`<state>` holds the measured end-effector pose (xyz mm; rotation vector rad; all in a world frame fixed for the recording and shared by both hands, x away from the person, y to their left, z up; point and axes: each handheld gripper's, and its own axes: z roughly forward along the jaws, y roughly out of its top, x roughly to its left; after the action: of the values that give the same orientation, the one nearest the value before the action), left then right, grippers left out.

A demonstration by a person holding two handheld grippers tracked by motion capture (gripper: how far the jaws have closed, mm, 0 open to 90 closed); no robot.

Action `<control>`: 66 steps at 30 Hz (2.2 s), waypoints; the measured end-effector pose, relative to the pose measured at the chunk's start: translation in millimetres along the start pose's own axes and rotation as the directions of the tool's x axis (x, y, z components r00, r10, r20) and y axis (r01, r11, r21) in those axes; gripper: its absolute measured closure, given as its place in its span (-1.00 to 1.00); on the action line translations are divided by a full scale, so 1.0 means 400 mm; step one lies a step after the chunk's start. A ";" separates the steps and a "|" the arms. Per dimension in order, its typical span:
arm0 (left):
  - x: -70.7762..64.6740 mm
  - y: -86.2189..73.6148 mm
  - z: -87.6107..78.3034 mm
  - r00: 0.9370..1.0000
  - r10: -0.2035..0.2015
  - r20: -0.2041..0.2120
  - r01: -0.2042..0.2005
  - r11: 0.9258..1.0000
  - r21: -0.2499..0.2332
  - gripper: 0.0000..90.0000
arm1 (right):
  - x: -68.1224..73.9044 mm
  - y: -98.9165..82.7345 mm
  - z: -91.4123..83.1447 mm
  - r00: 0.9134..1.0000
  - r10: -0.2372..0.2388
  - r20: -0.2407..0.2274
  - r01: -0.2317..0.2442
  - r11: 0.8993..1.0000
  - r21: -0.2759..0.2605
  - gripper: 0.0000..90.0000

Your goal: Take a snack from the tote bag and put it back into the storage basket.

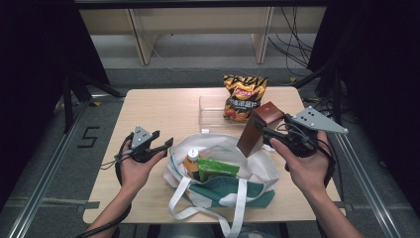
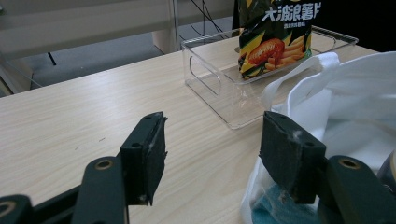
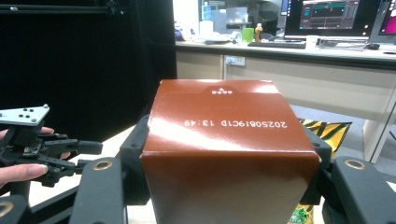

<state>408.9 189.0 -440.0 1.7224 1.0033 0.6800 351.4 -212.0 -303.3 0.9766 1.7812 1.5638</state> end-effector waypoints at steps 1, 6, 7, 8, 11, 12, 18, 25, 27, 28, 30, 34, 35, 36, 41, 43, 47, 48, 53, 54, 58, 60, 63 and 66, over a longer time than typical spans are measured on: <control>0.000 0.000 0.000 1.000 -0.001 0.000 0.001 1.000 0.001 -0.11 | -0.001 0.001 -0.001 1.000 -0.002 0.005 0.002 1.000 0.000 -0.13; 0.001 -0.001 0.001 1.000 -0.001 0.000 0.001 1.000 0.001 -0.11 | -0.009 0.007 -0.002 1.000 0.001 0.017 -0.001 1.000 -0.005 -0.13; 0.001 -0.001 0.001 1.000 0.000 0.000 0.000 1.000 0.001 -0.11 | -0.009 0.008 -0.002 1.000 0.004 0.011 -0.004 1.000 -0.004 -0.13; 0.001 -0.001 0.000 1.000 0.000 -0.001 0.000 1.000 0.001 -0.11 | -0.012 0.011 -0.001 1.000 -0.005 0.020 0.006 1.000 -0.014 -0.13; 0.001 0.000 0.000 1.000 0.002 -0.002 -0.002 1.000 0.001 -0.11 | -0.011 0.014 -0.004 1.000 0.008 0.021 -0.008 1.000 -0.008 -0.13; 0.001 0.000 0.000 1.000 0.002 -0.002 -0.002 1.000 0.002 -0.11 | -0.014 0.015 -0.003 1.000 0.000 0.023 0.000 1.000 -0.012 -0.13; 0.002 0.000 -0.001 1.000 0.001 -0.003 -0.001 1.000 0.002 -0.11 | -0.020 0.022 -0.007 0.999 -0.002 0.034 0.002 1.000 -0.021 -0.13; 0.002 0.000 0.000 1.000 0.001 -0.003 -0.001 1.000 0.002 -0.11 | -0.035 0.029 -0.011 0.999 -0.013 0.048 0.015 0.999 -0.041 -0.13; 0.002 0.000 0.000 1.000 0.001 -0.003 -0.001 1.000 0.002 -0.11 | -0.037 0.031 -0.012 0.999 -0.004 0.050 0.007 0.999 -0.041 -0.13; 0.002 0.000 0.000 1.000 0.001 -0.003 -0.001 1.000 0.002 -0.11 | -0.040 0.032 -0.012 0.999 -0.005 0.049 0.007 0.999 -0.040 -0.13; 0.001 -0.001 0.000 1.000 -0.002 -0.003 0.002 1.000 0.002 -0.11 | -0.043 0.033 -0.012 0.998 -0.003 0.058 0.006 0.999 -0.049 -0.13; 0.002 0.000 -0.001 1.000 -0.001 -0.004 0.001 1.000 0.001 -0.11 | -0.047 0.037 -0.013 0.998 0.009 0.060 -0.006 0.999 -0.049 -0.13; 0.002 0.000 -0.001 1.000 -0.001 -0.004 0.001 1.000 0.001 -0.11 | -0.051 0.039 -0.014 0.998 -0.007 0.070 0.011 0.999 -0.045 -0.13; 0.002 0.000 -0.001 1.000 -0.001 -0.004 0.001 1.000 0.001 -0.11 | -0.050 0.040 -0.014 0.998 0.001 0.071 0.002 0.999 -0.049 -0.13; 0.002 0.000 -0.001 1.000 0.001 -0.003 -0.001 1.000 0.002 -0.11 | -0.061 0.045 -0.010 0.997 0.000 0.078 0.004 0.999 -0.051 -0.13; 0.002 0.000 -0.002 1.000 0.000 -0.005 0.000 1.000 0.002 -0.11 | -0.063 0.046 -0.010 0.997 0.002 0.079 0.002 0.999 -0.051 -0.13; 0.002 0.001 -0.001 1.000 0.000 -0.004 0.000 1.000 0.002 -0.11 | -0.073 0.049 -0.006 0.996 -0.015 0.092 0.021 0.998 -0.058 -0.13; 0.002 0.001 -0.002 1.000 0.001 -0.004 -0.001 1.000 0.001 -0.11 | -0.073 0.050 -0.006 0.996 -0.007 0.088 0.012 0.998 -0.059 -0.13; 0.003 0.001 -0.002 1.000 -0.001 -0.005 0.001 1.000 0.002 -0.11 | -0.081 0.055 -0.003 0.995 0.004 0.095 0.002 0.998 -0.063 -0.13; 0.003 0.000 -0.001 1.000 -0.001 -0.004 0.001 1.000 0.001 -0.11 | -0.080 0.056 -0.005 0.994 0.015 0.104 -0.009 0.998 -0.059 -0.13; 0.004 0.000 0.000 1.000 -0.004 -0.001 0.004 1.000 0.001 -0.11 | -0.092 0.058 0.000 0.993 0.002 0.118 0.005 0.998 -0.058 -0.13; 0.005 0.000 0.001 1.000 -0.004 -0.002 0.004 1.000 0.002 -0.11 | -0.096 0.058 0.002 0.992 0.016 0.122 -0.009 0.998 -0.056 -0.13; 0.006 -0.001 0.001 1.000 -0.002 -0.003 0.002 1.000 0.002 -0.11 | -0.104 0.059 0.006 0.992 0.008 0.129 0.000 0.998 -0.056 -0.13; 0.007 -0.001 0.001 1.000 -0.007 -0.004 0.007 1.000 0.002 -0.11 | -0.107 0.065 0.009 0.990 0.011 0.138 -0.002 0.998 -0.061 -0.13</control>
<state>410.6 191.2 -440.7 1.7192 1.0128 0.6785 382.9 -243.9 -280.4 1.0363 1.6278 1.5075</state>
